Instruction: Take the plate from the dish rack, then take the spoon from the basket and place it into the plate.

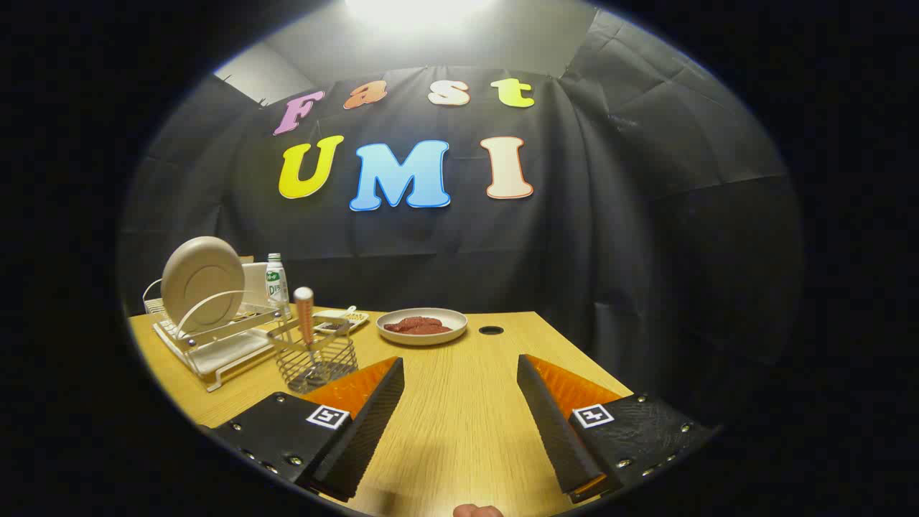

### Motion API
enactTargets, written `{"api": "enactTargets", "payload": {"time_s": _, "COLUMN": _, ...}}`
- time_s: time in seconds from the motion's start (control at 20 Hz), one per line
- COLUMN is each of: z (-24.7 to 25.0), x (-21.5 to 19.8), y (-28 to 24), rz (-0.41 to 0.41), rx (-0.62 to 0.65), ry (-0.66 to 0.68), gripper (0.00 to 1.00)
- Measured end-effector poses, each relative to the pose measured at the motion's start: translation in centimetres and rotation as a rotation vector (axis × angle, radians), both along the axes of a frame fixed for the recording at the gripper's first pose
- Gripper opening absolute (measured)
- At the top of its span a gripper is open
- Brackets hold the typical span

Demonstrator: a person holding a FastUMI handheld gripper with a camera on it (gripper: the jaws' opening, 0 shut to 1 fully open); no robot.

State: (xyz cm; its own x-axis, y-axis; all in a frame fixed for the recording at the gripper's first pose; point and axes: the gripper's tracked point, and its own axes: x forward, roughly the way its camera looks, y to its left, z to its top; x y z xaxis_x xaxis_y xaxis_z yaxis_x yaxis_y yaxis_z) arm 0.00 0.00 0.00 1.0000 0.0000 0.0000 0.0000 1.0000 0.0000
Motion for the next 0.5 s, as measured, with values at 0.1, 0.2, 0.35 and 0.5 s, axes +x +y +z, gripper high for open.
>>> {"api": "enactTargets", "payload": {"time_s": 0.1, "z": 2.3, "x": 1.6, "y": 0.0, "rz": -0.009, "rx": -0.004, "ry": -0.019, "gripper": 0.97}}
{"api": "enactTargets", "payload": {"time_s": 0.2, "z": 6.0, "x": 1.4, "y": 0.6, "rz": -0.012, "rx": -0.015, "ry": -0.048, "gripper": 0.98}}
{"api": "enactTargets", "payload": {"time_s": 0.35, "z": 11.1, "x": -0.6, "y": 2.4, "rz": -0.019, "rx": -0.042, "ry": -0.065, "gripper": 0.97}}
{"api": "enactTargets", "payload": {"time_s": 0.5, "z": 14.8, "x": -2.4, "y": 4.0, "rz": -0.070, "rx": -0.030, "ry": -0.027, "gripper": 0.97}}
